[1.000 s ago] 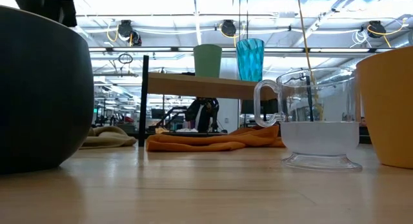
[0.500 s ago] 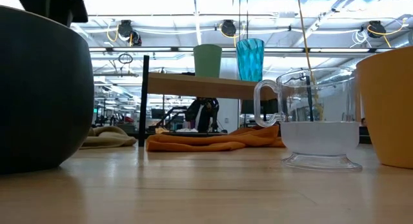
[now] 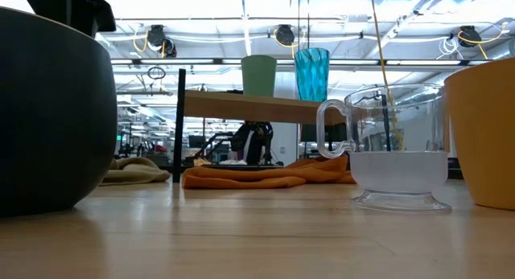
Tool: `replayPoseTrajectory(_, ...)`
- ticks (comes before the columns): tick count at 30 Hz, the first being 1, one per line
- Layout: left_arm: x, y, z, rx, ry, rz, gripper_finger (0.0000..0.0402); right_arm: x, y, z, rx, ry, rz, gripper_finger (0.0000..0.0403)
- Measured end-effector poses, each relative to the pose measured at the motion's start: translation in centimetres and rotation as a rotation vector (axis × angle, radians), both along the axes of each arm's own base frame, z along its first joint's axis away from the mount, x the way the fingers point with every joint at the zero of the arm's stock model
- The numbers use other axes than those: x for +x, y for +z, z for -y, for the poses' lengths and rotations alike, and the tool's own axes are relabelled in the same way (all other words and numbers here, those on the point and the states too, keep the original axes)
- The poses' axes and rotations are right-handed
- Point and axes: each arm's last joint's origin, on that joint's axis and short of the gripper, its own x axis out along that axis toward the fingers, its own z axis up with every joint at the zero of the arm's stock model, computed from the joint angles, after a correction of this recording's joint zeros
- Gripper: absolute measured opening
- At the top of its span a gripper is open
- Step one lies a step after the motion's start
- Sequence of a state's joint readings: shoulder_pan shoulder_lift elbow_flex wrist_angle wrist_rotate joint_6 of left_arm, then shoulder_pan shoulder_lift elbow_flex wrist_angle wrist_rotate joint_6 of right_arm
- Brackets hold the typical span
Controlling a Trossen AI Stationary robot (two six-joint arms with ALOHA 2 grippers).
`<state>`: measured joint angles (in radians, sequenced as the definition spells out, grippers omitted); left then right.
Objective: Stack small to large cups/mugs on shelf
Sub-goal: Put the black mug on the shelf
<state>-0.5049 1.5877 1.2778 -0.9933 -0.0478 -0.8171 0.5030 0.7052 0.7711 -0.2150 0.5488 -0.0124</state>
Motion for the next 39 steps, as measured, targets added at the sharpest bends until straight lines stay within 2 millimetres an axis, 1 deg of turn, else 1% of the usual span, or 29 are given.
replayPoseTrajectory(5, 0.6, -1.2, -0.1, 0.013, -0.028, -0.046, 0.0239, 0.0, 0.0, 0.0, 0.000, 0.000, -0.001, 0.0274)
replayPoseTrajectory(17, 1.4, -2.1, -0.4, 0.036, -0.076, -0.058, 0.0239, 0.0, 0.0, 0.0, -0.001, 0.000, -0.001, 0.0274)
replayPoseTrajectory(20, 1.3, -2.3, -0.5, 0.039, -0.076, -0.086, 0.0239, 0.0, 0.0, 0.0, 0.000, 0.000, -0.001, 0.0274)
replayPoseTrajectory(22, 1.5, -2.4, -0.5, 0.029, -0.080, -0.062, 0.0239, 0.0, 0.0, 0.0, -0.001, 0.000, -0.002, 0.0274)
replayPoseTrajectory(28, 1.3, -3.4, -0.9, 0.019, -0.085, -0.095, 0.0239, 0.0, 0.0, 0.0, -0.001, 0.000, -0.002, 0.0274)
replayPoseTrajectory(31, 1.3, -3.5, -1.1, 0.012, -0.077, -0.105, 0.0239, 0.0, 0.0, 0.0, -0.001, 0.000, -0.002, 0.0274)
replayPoseTrajectory(34, 1.2, -3.5, -1.2, -0.015, -0.033, -0.127, 0.0239, 0.0, 0.0, 0.0, -0.001, 0.000, -0.002, 0.0274)
replayPoseTrajectory(39, 1.4, -3.5, -1.5, -0.048, -0.025, -0.145, 0.0239, 0.0, 0.0, 0.0, -0.001, 0.000, -0.002, 0.0274)
